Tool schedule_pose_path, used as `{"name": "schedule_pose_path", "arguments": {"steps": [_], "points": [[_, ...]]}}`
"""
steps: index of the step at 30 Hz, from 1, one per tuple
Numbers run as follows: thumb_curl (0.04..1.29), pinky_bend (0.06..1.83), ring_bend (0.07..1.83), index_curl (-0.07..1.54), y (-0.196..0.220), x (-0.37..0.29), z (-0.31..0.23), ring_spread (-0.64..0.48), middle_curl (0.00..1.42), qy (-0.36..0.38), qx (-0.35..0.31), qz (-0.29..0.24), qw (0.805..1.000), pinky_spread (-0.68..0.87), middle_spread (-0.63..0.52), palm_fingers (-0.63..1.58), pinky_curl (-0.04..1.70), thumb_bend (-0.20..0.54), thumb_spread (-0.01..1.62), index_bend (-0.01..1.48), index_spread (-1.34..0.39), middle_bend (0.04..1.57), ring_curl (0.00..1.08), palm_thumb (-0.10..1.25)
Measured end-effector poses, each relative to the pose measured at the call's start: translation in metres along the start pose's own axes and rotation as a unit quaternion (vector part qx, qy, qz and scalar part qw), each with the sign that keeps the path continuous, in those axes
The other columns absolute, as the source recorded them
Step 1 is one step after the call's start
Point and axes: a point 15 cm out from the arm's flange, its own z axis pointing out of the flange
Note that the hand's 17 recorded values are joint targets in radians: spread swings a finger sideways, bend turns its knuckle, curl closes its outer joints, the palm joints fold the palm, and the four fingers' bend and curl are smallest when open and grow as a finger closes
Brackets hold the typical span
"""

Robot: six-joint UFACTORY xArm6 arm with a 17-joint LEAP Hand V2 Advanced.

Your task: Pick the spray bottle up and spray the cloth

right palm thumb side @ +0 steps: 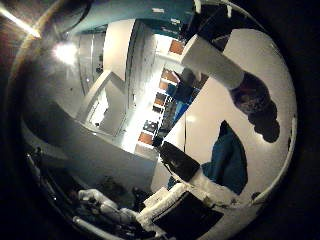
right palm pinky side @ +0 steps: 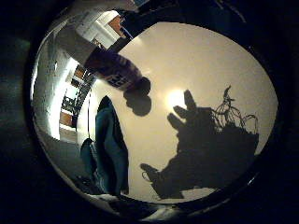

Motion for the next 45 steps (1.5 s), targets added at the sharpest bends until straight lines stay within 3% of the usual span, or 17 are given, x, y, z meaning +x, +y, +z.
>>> {"name": "schedule_pose_path", "arguments": {"steps": [21,40,42,45], "points": [[0.31,0.80,0.49,0.29,-0.035,0.011,0.030,0.17,0.37,-0.029,-0.034,-0.021,0.999,0.37,0.13,0.16,0.00,-0.023,1.08,0.16,-0.15,0.35,0.28,0.54],[0.31,0.77,0.51,0.31,-0.038,-0.006,0.103,0.17,0.37,-0.068,-0.082,-0.024,0.994,0.34,0.14,0.21,0.00,-0.025,1.03,0.17,-0.11,0.37,0.27,0.55],[0.31,0.77,0.56,0.31,-0.042,-0.005,0.112,0.16,0.37,-0.074,-0.080,-0.013,0.994,0.33,0.12,0.27,-0.01,-0.020,1.02,0.17,-0.11,0.38,0.28,0.57],[0.32,0.80,0.69,0.31,-0.055,-0.009,0.124,0.04,0.42,-0.087,-0.070,-0.004,0.994,0.24,-0.01,0.47,-0.01,-0.019,1.00,0.17,-0.15,0.49,0.31,0.62]]}}
